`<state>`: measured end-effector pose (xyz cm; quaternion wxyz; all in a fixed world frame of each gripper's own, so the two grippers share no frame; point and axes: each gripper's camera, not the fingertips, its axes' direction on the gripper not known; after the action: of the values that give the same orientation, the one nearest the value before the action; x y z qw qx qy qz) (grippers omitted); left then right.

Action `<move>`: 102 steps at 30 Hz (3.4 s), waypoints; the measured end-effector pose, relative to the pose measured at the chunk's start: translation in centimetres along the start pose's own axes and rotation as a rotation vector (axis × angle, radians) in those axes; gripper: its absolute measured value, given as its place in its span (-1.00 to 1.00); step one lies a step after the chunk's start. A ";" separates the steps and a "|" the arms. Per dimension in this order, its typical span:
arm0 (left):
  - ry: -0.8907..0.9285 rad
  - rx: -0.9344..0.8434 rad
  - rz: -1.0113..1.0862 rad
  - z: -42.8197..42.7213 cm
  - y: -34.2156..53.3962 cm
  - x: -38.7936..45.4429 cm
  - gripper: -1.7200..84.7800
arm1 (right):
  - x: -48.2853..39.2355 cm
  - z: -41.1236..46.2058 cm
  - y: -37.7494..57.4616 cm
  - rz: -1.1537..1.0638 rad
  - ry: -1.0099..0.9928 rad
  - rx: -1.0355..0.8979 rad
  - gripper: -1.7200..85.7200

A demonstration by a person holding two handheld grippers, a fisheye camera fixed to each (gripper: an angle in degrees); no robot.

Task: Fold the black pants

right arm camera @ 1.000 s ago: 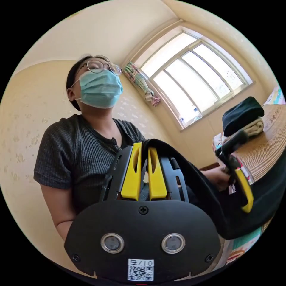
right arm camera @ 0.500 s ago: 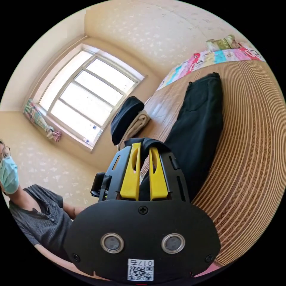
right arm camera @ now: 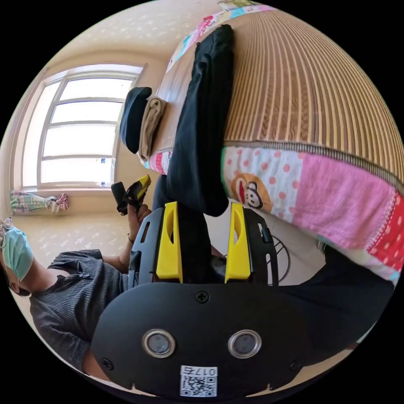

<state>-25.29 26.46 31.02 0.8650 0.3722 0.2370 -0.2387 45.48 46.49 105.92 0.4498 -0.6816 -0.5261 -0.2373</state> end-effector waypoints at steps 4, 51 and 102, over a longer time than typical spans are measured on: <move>0.024 -0.001 0.065 0.3 -0.8 2.2 -0.98 | 2.9 3.0 -0.9 0.052 -0.181 0.021 -0.58; 0.076 -0.142 -0.061 1.7 -11.5 -3.7 -0.72 | -8.4 -4.9 -7.8 -0.195 0.191 0.467 -0.57; -0.136 -0.148 -0.035 -2.5 -7.5 2.2 -0.60 | -5.3 0.4 -0.8 -0.225 0.166 0.172 -0.71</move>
<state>-28.59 23.32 24.22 0.8999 0.2861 0.2011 -0.2605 42.94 44.20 101.73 0.5190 -0.5554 -0.5785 -0.2958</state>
